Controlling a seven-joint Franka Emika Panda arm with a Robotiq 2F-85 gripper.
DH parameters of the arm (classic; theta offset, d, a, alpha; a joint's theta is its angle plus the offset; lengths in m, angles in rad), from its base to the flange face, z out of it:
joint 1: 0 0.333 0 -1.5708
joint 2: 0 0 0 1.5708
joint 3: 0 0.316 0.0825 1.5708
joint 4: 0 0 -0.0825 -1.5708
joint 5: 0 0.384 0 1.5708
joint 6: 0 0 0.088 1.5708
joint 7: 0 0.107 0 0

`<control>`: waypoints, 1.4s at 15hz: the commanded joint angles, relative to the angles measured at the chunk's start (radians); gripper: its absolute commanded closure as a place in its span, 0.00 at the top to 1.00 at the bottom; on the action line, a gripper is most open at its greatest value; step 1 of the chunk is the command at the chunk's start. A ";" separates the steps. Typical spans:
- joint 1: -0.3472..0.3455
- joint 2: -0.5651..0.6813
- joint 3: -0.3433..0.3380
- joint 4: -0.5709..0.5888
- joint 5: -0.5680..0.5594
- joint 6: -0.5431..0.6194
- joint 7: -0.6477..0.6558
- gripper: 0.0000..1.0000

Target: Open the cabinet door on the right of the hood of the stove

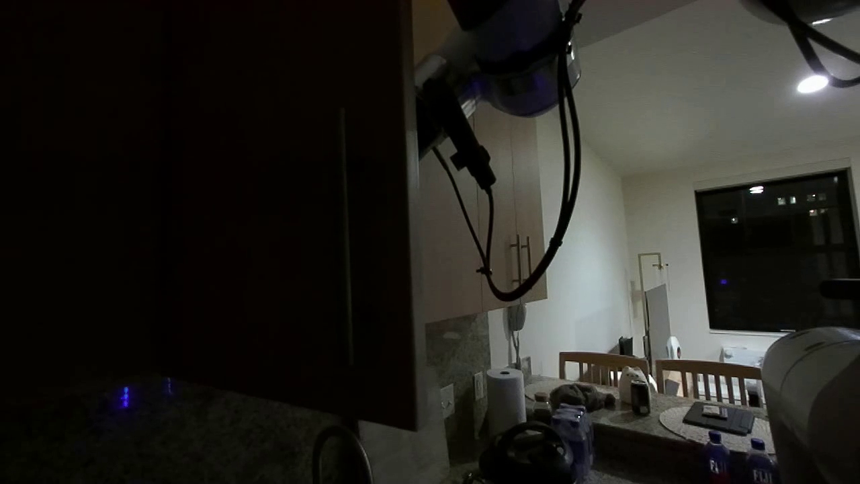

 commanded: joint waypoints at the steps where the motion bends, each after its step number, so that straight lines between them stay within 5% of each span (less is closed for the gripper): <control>1: 0.036 0.034 -0.008 0.026 0.009 0.001 -0.053 1.00; 13: 0.077 0.161 0.014 0.125 0.000 -0.025 -0.095 1.00; 21: -0.144 0.178 0.118 0.163 -0.281 -0.034 0.210 1.00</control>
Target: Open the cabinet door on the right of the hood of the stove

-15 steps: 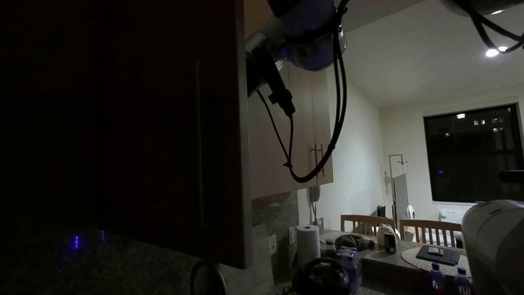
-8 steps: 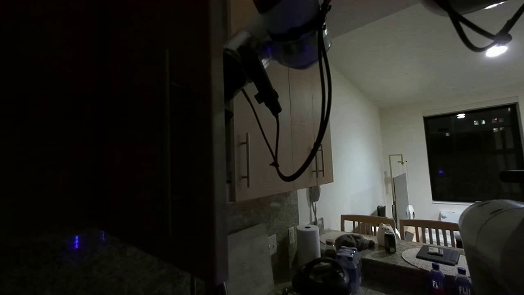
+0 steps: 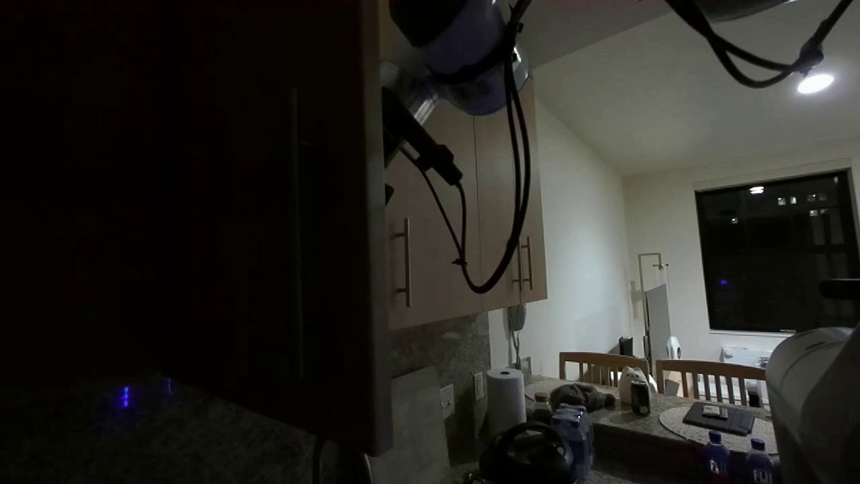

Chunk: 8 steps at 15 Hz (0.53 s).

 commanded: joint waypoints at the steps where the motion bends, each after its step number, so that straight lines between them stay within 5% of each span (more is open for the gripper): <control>1: -0.117 0.017 0.056 0.038 -0.154 -0.033 0.150 1.00; 8: -0.284 0.024 0.058 0.029 -0.401 -0.207 0.307 1.00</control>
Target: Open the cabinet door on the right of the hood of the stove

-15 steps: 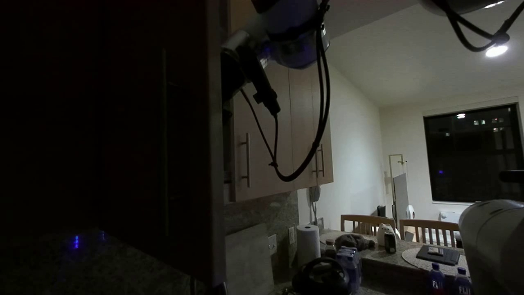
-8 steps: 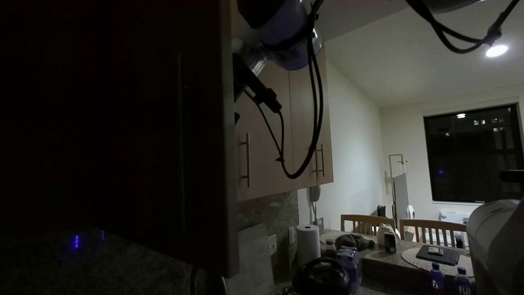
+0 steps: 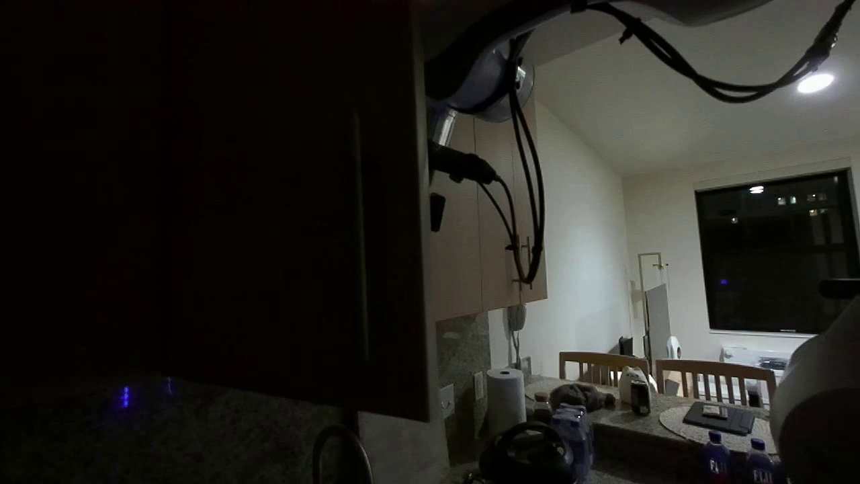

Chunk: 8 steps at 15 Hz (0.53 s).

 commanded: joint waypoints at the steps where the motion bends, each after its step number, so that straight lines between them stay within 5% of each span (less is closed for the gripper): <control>1: -0.072 0.017 0.005 0.008 -0.107 -0.121 0.081 1.00; 8: -0.103 0.020 -0.082 -0.014 -0.128 -0.254 0.063 1.00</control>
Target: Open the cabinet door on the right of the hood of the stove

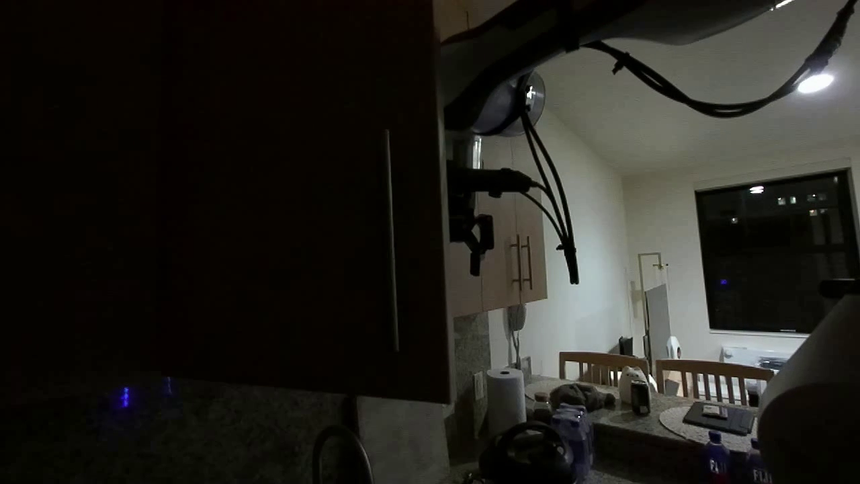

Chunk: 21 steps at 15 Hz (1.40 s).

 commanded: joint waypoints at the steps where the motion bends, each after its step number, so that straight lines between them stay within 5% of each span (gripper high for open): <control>1: -0.003 -0.007 -0.048 -0.016 -0.010 -0.040 -0.002 1.00; 9: -0.013 -0.044 -0.121 -0.100 -0.012 -0.046 -0.024 1.00; 20: -0.059 -0.247 -0.126 -0.306 -0.032 -0.032 -0.011 1.00; 21: -0.050 -0.198 -0.124 -0.261 -0.006 -0.030 -0.008 1.00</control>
